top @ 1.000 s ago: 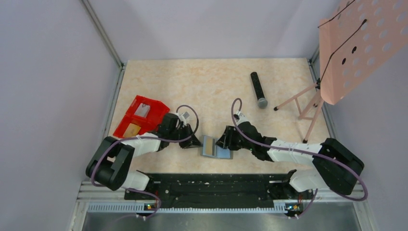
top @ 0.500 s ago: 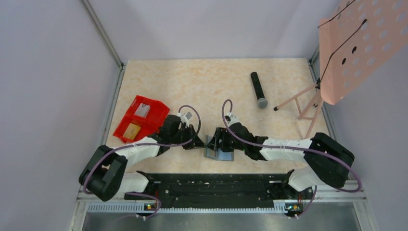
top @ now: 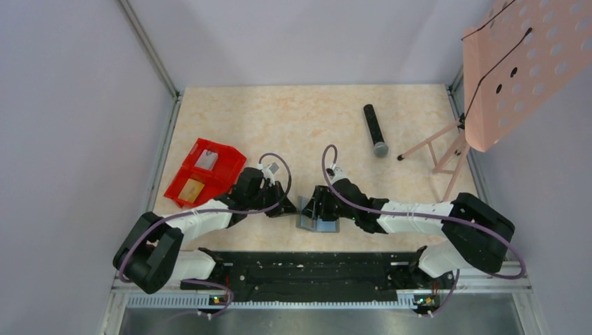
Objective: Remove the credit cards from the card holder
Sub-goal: Remove the credit card from the card holder.
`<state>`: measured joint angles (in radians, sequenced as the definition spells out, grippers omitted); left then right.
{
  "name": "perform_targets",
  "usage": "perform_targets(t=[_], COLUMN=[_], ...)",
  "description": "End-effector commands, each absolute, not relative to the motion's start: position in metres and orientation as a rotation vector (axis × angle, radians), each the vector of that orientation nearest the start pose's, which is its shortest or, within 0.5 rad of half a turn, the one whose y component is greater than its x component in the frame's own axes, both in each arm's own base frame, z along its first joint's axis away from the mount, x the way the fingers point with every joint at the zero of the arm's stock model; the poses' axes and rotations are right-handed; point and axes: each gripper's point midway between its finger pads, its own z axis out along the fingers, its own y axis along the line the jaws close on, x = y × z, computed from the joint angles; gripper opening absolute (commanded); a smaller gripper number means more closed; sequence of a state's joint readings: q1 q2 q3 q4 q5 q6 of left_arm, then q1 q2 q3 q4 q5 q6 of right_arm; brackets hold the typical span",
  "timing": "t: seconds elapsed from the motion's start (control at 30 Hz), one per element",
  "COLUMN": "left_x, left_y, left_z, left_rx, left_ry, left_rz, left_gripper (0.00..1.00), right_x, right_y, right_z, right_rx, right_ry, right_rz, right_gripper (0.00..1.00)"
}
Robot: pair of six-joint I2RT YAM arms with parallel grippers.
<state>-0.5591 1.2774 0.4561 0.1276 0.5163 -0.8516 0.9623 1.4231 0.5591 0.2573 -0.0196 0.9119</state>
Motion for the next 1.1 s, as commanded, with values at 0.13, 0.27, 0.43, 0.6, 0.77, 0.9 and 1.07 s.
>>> perform_targets(t=[0.13, 0.27, 0.43, 0.6, 0.77, 0.9, 1.07], left_x=[0.195, 0.194, 0.194, 0.194, 0.194, 0.193, 0.193], left_y=[-0.258, -0.258, -0.257, -0.258, -0.259, -0.259, -0.259], left_z=[0.081, 0.081, 0.080, 0.081, 0.082, 0.082, 0.081], left_rx=[-0.040, -0.042, -0.041, -0.038, -0.032, -0.032, -0.026], left_ry=[2.464, 2.466, 2.467, 2.466, 2.463, 2.467, 2.468], left_rz=[-1.276, -1.274, -1.267, -1.269, -1.269, -1.267, -1.267], left_gripper=[0.00, 0.00, 0.00, 0.00, 0.00, 0.00, 0.00], right_x=[0.190, 0.190, 0.190, 0.189, 0.190, 0.186, 0.186], right_y=[0.334, 0.331, 0.331, 0.336, 0.339, 0.341, 0.343], right_z=[0.090, 0.081, 0.076, 0.072, 0.065, 0.062, 0.064], right_rx=[-0.062, -0.060, -0.050, -0.055, -0.050, -0.059, -0.062], right_ry=[2.309, 2.332, 2.341, 2.356, 2.371, 2.388, 2.384], right_rz=[1.057, 1.028, 1.022, 1.037, 1.030, 1.052, 1.066], right_gripper=[0.49, 0.45, 0.41, 0.42, 0.44, 0.40, 0.44])
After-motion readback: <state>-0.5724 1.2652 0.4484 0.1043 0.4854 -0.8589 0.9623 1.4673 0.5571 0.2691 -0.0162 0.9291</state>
